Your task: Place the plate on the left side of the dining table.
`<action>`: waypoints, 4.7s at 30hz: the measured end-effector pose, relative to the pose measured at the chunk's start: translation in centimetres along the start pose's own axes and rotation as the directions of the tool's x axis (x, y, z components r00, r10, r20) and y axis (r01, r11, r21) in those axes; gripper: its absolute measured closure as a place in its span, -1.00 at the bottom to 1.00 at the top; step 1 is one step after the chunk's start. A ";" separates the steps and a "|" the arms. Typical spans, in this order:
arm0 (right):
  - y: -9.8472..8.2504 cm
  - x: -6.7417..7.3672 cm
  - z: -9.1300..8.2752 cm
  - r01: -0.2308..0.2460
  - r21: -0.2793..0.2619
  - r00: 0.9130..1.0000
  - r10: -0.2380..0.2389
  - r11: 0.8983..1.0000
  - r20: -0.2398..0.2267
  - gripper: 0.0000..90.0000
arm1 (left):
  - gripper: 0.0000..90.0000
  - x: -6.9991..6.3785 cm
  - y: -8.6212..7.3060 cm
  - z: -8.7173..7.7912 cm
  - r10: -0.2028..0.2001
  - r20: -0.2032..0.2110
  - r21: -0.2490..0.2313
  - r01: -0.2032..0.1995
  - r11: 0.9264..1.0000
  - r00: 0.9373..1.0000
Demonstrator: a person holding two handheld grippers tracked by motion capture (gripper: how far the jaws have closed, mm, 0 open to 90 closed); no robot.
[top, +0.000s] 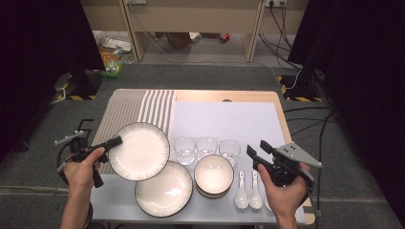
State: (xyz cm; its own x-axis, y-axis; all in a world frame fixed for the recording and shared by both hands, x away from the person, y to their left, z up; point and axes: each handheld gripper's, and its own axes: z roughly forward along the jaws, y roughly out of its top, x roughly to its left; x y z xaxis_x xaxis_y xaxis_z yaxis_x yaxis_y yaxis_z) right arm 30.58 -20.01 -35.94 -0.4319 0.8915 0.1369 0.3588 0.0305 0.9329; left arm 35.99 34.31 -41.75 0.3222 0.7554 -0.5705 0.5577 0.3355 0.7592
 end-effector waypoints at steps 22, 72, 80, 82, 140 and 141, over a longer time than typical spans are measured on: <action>0.0 -0.1 0.0 0.002 0.011 1.000 -0.002 1.000 0.009 0.03 | 0.85 1.3 1.1 0.8 -0.022 -0.027 -0.011 0.021 1.000 0.999; -0.1 -0.2 0.2 -0.001 0.013 1.000 0.001 1.000 0.009 0.04 | 0.85 3.9 3.4 3.5 -0.080 -0.064 -0.022 0.078 0.997 0.995; -0.1 -0.2 0.2 -0.001 0.013 1.000 0.001 1.000 0.009 0.04 | 0.85 4.5 3.9 4.1 -0.087 -0.070 -0.011 0.086 0.996 0.994; -0.2 -0.2 0.2 0.000 0.013 1.000 0.000 1.000 0.009 0.04 | 0.85 4.8 4.0 4.3 -0.094 -0.070 -0.010 0.094 0.996 0.993; -0.3 -0.3 0.4 -0.002 0.015 1.000 0.002 1.000 0.008 0.04 | 0.85 9.0 7.2 8.1 -0.162 -0.188 -0.069 0.151 0.986 0.969; -0.3 -0.3 0.4 -0.007 0.016 1.000 0.007 1.000 0.007 0.04 | 0.85 9.1 7.2 8.2 -0.161 -0.187 -0.063 0.152 0.986 0.969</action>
State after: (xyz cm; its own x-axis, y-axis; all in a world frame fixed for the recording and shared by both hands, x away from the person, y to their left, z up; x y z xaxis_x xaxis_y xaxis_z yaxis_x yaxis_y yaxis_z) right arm 30.93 -20.12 -36.37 -0.4237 0.8948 0.1410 0.3747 0.0315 0.9266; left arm 49.21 39.02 -44.01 0.0791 0.7835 -0.6163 0.5506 0.4811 0.6822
